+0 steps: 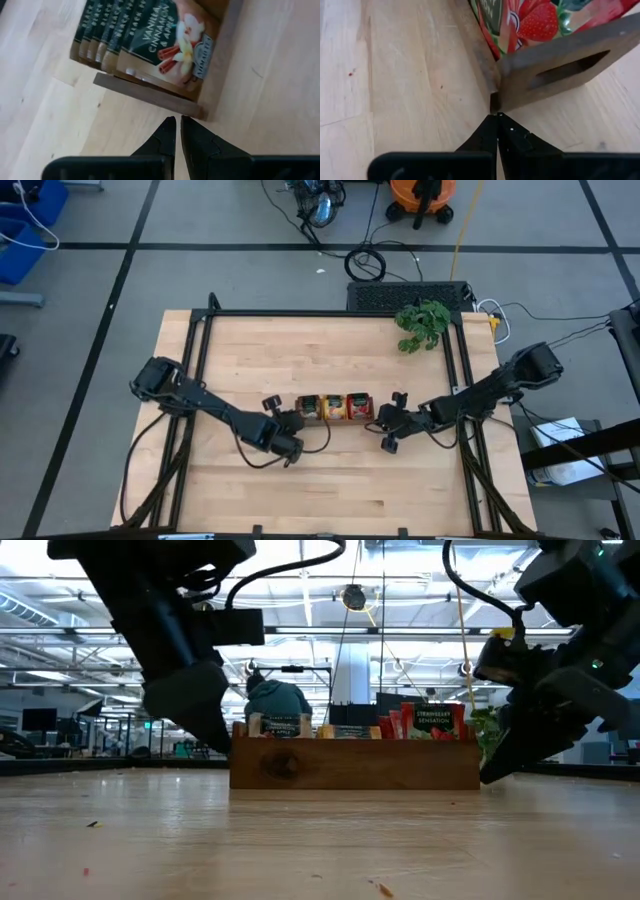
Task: Pick & Place Tea
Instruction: Adjust the wooden organizer, then return to Home Position
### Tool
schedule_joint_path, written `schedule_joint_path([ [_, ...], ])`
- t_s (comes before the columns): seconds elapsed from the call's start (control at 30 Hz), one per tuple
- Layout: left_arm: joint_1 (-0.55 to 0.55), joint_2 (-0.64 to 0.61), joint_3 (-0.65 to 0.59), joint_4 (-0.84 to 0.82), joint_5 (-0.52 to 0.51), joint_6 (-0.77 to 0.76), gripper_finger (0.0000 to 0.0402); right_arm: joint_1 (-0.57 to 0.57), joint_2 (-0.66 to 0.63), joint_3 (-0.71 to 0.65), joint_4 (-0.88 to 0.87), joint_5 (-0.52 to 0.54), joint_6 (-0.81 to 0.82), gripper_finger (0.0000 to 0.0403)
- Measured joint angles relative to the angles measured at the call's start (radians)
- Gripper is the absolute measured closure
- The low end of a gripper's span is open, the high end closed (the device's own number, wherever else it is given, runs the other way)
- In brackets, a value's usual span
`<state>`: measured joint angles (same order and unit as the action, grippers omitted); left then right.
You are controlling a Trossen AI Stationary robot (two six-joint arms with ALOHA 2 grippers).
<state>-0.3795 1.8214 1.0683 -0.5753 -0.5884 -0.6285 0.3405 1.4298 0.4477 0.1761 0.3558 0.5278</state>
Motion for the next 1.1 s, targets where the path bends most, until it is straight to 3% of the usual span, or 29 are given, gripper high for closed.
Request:
schedule_joint_path([
  [0.17,-0.025,-0.024,0.000,-0.053,0.012,0.013,0.0366,0.009,-0.054,0.000,-0.007,-0.017,-0.042,0.0402],
  [0.37,-0.092,-0.167,0.000,-0.132,0.023,0.041,0.0366,0.047,-0.255,0.001,-0.072,-0.018,-0.105,0.0402],
  [0.63,-0.107,-0.505,0.001,-0.132,0.001,0.464,0.0366,0.007,-0.580,0.002,-0.107,-0.021,-0.402,0.0403],
  [0.8,0.032,-0.729,0.001,0.002,0.132,0.717,0.0366,-0.104,-0.713,0.034,-0.120,-0.024,-0.518,0.0403],
  [1.0,0.156,-0.935,0.000,0.038,0.520,0.973,0.0366,-0.183,-0.815,0.062,-0.213,-0.177,-0.576,0.0403],
  [1.1,0.153,-1.069,-0.093,0.107,0.551,1.023,0.0366,-0.182,-0.897,0.048,-0.229,-0.177,-0.593,0.0403],
])
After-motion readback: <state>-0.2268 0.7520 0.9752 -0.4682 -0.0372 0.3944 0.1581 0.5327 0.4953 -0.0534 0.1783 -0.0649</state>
